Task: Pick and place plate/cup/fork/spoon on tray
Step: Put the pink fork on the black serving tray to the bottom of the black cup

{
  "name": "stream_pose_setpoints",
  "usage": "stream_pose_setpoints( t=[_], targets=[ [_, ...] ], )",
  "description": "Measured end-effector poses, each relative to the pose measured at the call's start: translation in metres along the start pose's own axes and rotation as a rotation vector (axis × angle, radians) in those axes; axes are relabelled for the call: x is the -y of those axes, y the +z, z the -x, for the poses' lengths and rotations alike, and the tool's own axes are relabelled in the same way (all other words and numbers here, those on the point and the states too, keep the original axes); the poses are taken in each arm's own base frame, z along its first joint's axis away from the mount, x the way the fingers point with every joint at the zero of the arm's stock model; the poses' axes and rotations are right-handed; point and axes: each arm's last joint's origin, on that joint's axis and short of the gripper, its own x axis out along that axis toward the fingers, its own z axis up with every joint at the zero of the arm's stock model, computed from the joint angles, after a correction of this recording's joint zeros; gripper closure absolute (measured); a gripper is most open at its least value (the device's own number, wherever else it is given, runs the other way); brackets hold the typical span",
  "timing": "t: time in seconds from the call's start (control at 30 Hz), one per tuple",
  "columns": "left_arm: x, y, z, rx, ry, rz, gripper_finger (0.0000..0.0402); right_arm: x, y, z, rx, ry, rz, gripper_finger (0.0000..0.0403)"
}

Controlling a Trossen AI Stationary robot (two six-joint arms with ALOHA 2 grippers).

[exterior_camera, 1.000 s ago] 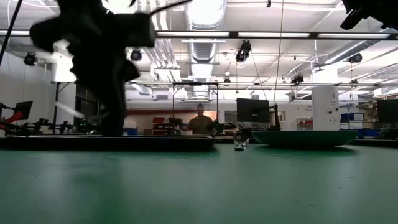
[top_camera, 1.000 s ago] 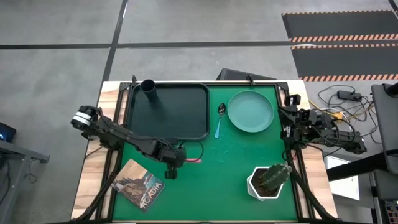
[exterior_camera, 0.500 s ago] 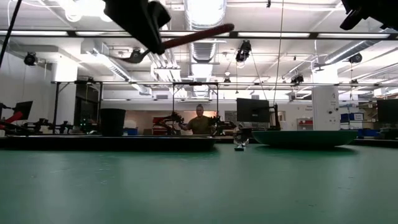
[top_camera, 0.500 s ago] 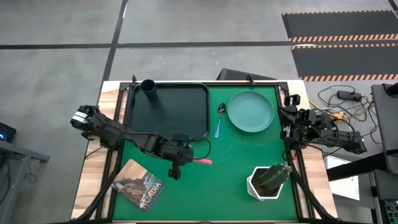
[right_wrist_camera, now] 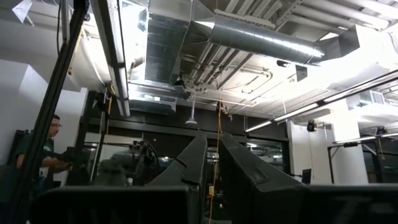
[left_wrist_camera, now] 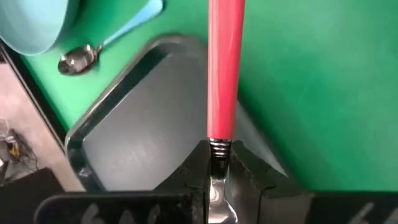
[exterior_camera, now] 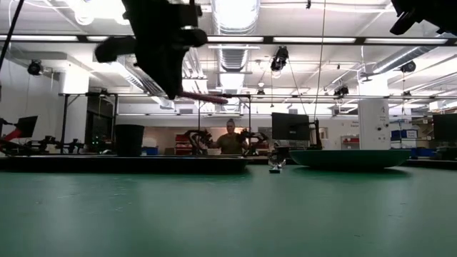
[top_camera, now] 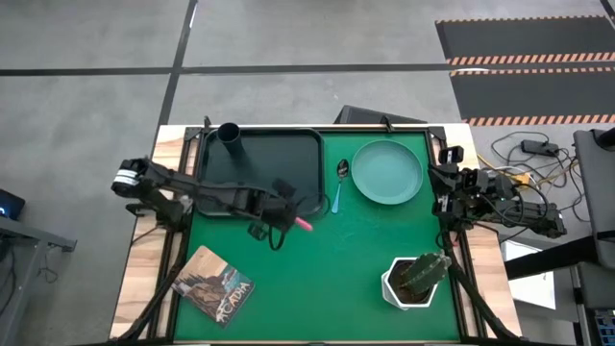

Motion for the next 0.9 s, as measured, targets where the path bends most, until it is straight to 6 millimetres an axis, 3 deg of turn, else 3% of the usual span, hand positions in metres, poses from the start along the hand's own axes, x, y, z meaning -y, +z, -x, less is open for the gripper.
stream_pose_setpoints(
  t=[0.13, 0.37, 0.9],
  targets=[
    [-0.01, -0.019, -0.016, -0.071, -0.015, -0.01, 0.0382, 0.0, 0.0, 0.0, -0.003, 0.0, -0.003, 0.0371],
    [-0.01, -0.042, -0.038, -0.164, -0.045, -0.197, 0.0382, 0.0, -0.001, 0.0, -0.008, 0.001, -0.014, 0.0371],
    [-0.015, -0.078, -0.07, -0.243, -0.048, -0.169, 0.0381, 0.0, -0.001, 0.0, -0.007, 0.001, -0.022, 0.0371]
  ],
)
